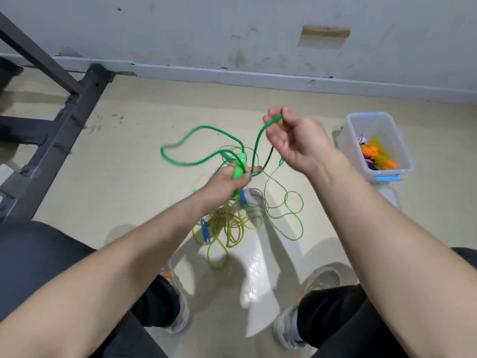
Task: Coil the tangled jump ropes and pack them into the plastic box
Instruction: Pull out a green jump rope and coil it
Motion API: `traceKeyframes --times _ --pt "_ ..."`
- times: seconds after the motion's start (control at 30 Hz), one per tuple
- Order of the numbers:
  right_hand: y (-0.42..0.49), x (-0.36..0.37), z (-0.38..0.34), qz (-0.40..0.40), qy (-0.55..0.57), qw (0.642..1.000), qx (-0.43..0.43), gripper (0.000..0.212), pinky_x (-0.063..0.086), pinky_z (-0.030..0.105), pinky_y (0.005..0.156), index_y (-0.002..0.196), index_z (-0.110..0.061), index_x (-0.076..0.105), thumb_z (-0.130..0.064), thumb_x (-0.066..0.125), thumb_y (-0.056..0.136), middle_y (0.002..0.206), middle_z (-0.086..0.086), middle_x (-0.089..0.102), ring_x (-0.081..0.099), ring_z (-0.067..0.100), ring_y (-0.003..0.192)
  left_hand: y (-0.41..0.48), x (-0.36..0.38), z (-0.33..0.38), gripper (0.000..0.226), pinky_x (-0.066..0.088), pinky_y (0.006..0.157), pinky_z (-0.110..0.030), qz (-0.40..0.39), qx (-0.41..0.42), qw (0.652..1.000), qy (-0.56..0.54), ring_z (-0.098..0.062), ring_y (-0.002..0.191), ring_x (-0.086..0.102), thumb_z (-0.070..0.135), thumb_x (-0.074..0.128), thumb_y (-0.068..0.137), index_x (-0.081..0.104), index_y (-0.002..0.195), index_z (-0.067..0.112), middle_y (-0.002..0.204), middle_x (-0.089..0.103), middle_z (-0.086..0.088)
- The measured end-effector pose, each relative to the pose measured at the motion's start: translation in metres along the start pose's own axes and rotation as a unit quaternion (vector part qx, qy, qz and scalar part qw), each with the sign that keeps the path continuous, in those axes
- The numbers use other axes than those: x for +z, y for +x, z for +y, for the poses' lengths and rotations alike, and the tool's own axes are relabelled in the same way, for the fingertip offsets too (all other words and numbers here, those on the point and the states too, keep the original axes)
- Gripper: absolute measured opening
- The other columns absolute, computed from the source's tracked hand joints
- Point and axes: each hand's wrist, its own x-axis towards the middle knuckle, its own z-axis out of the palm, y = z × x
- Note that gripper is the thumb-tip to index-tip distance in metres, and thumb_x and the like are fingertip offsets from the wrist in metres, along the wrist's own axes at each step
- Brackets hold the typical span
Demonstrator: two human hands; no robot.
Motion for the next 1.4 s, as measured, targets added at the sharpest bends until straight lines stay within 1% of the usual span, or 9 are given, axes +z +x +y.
traceKeyframes --times 0.23,0.37,0.47,0.6,0.77,0.87,0.97,1.2,1.4 --pt "0.013 -0.024 -0.002 0.106 0.018 0.993 -0.046 0.038 0.062 0.033 0.062 0.088 -0.005 0.057 -0.031 0.038 0.108 0.081 0.016 0.071 0.073 0.025 0.065 0.003 0.009 0.046 0.012 0.052 0.06 -0.033 0.064 0.007 0.981 -0.18 -0.012 0.053 0.047 0.016 0.048 0.106 0.05 0.094 0.015 0.087 0.06 -0.004" --pt "0.006 -0.054 0.045 0.211 -0.106 0.972 0.017 0.045 0.031 0.018 0.045 0.071 -0.016 0.053 -0.033 0.029 0.105 0.047 -0.004 0.048 0.047 0.016 0.046 0.009 -0.001 0.078 0.02 0.043 0.052 -0.025 0.106 -0.013 0.936 -0.335 -0.012 0.053 0.044 0.021 0.046 0.107 0.047 0.087 0.017 0.076 0.051 -0.002" --pt "-0.014 -0.054 0.092 0.09 -0.24 0.962 0.089 0.022 0.04 0.027 0.061 0.093 -0.015 0.065 -0.01 0.044 0.094 0.074 0.0 0.063 0.052 0.016 0.069 0.012 -0.003 0.104 0.023 0.044 0.052 -0.025 0.096 -0.032 0.893 -0.439 -0.013 0.054 0.044 0.022 0.045 0.107 0.048 0.085 0.017 0.074 0.051 -0.002" --pt "-0.027 -0.025 0.127 -0.095 -0.395 0.912 0.051 0.048 0.048 0.012 0.072 0.134 -0.02 0.057 -0.001 0.062 0.09 0.11 -0.011 0.055 0.054 -0.001 0.088 0.016 -0.005 0.131 0.018 0.049 0.054 -0.024 0.091 -0.039 0.848 -0.52 -0.014 0.056 0.046 0.021 0.047 0.106 0.05 0.089 0.016 0.078 0.057 -0.005" --pt "-0.01 -0.02 0.131 -0.008 -0.424 0.905 0.026 0.016 0.053 0.03 0.07 0.1 -0.013 0.062 -0.023 0.05 0.103 0.089 -0.002 0.074 0.068 0.029 0.086 0.022 -0.033 0.13 0.014 0.048 0.059 -0.025 0.164 0.057 0.905 -0.387 -0.011 0.061 0.048 0.013 0.051 0.104 0.058 0.095 0.021 0.079 0.056 0.003" --pt "-0.006 -0.038 0.103 0.019 -0.288 0.955 0.071 0.01 0.051 0.023 0.054 0.098 -0.009 0.058 -0.01 0.05 0.103 0.084 0.013 0.074 0.065 0.028 0.073 0.024 -0.051 0.094 0.02 0.046 0.065 -0.016 0.254 0.08 0.963 -0.048 0.003 0.066 0.054 0.005 0.057 0.099 0.065 0.096 0.022 0.083 0.061 0.008" --pt "-0.005 -0.042 0.064 0.031 -0.194 0.978 0.068 0.019 0.05 0.019 0.049 0.093 -0.009 0.059 -0.005 0.045 0.104 0.077 0.01 0.073 0.067 0.016 0.061 0.019 -0.041 0.05 0.017 0.046 0.072 -0.015 0.152 0.057 0.977 0.138 0.007 0.071 0.057 0.0 0.058 0.097 0.067 0.103 0.012 0.095 0.064 -0.002" --pt "-0.003 -0.013 -0.013 0.066 -0.067 0.995 0.03 0.023 0.057 0.024 0.047 0.088 -0.004 0.051 -0.002 0.038 0.106 0.056 0.013 0.067 0.066 0.016 0.047 -0.004 0.016 0.008 0.015 0.048 0.087 -0.019 -0.029 0.005 0.998 0.047 0.005 0.097 0.062 0.021 0.06 0.101 0.07 0.112 0.022 0.106 0.067 0.013" --pt "0.01 0.0 -0.024 0.133 -0.198 0.968 -0.077 0.013 0.051 0.026 0.041 0.094 0.003 0.053 0.008 0.043 0.099 0.077 0.024 0.061 0.063 0.027 0.047 -0.005 0.033 0.028 0.018 0.04 0.068 -0.012 -0.003 0.013 0.992 0.122 0.005 0.069 0.053 0.033 0.062 0.099 0.064 0.087 0.02 0.081 0.059 0.01"
